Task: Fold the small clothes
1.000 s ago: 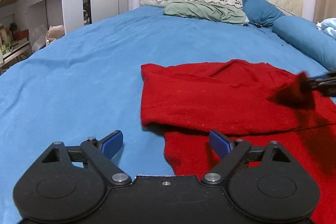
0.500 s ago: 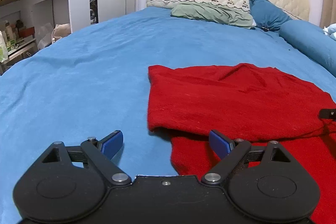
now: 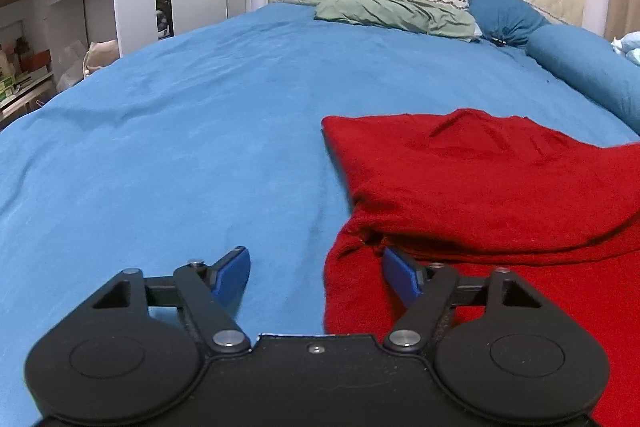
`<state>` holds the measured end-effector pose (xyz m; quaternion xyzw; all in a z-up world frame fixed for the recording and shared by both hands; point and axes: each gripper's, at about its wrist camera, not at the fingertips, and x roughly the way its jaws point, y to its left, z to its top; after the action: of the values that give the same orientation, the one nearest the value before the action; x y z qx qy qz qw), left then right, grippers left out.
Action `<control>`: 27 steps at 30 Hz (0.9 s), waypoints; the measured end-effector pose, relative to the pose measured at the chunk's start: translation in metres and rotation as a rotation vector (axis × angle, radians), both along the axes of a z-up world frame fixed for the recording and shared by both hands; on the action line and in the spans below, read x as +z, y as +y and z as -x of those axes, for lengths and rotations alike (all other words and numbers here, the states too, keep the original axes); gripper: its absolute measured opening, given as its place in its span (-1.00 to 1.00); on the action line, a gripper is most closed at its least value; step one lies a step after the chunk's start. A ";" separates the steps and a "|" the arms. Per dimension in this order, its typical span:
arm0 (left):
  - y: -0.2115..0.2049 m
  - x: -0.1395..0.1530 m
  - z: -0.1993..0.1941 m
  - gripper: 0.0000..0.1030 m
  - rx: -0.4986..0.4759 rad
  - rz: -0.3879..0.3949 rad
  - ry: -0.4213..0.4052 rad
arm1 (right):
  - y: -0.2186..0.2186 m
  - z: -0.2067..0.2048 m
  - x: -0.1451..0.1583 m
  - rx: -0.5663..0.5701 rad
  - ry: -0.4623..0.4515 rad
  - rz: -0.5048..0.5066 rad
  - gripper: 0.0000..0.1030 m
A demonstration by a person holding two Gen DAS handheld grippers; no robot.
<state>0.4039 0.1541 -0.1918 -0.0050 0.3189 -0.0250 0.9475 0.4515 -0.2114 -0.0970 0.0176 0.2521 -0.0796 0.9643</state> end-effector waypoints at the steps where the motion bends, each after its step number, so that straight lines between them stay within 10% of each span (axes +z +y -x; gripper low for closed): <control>1: 0.001 -0.001 0.000 0.44 0.007 0.002 0.004 | -0.006 -0.001 -0.006 -0.017 0.019 -0.005 -0.61; 11: 0.002 0.012 0.010 0.23 0.017 0.009 0.020 | -0.029 0.022 -0.074 -0.076 0.132 -0.040 -0.42; 13: -0.005 0.028 0.016 0.40 -0.035 0.029 -0.028 | -0.033 0.036 -0.072 -0.079 0.103 -0.047 0.44; 15: -0.021 0.043 0.016 0.59 -0.094 0.027 -0.068 | -0.030 0.052 -0.065 -0.052 0.033 -0.042 0.69; 19: -0.063 0.045 -0.007 0.65 -0.227 0.036 -0.051 | -0.013 0.047 -0.063 0.057 0.022 -0.043 0.69; 27: -0.081 0.006 -0.041 0.63 -0.187 0.035 0.065 | -0.008 0.021 -0.096 0.072 0.104 -0.086 0.69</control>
<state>0.4451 0.0731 -0.1862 0.0077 0.3479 -0.1189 0.9299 0.4308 -0.2195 -0.1929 0.0457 0.3054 -0.0346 0.9505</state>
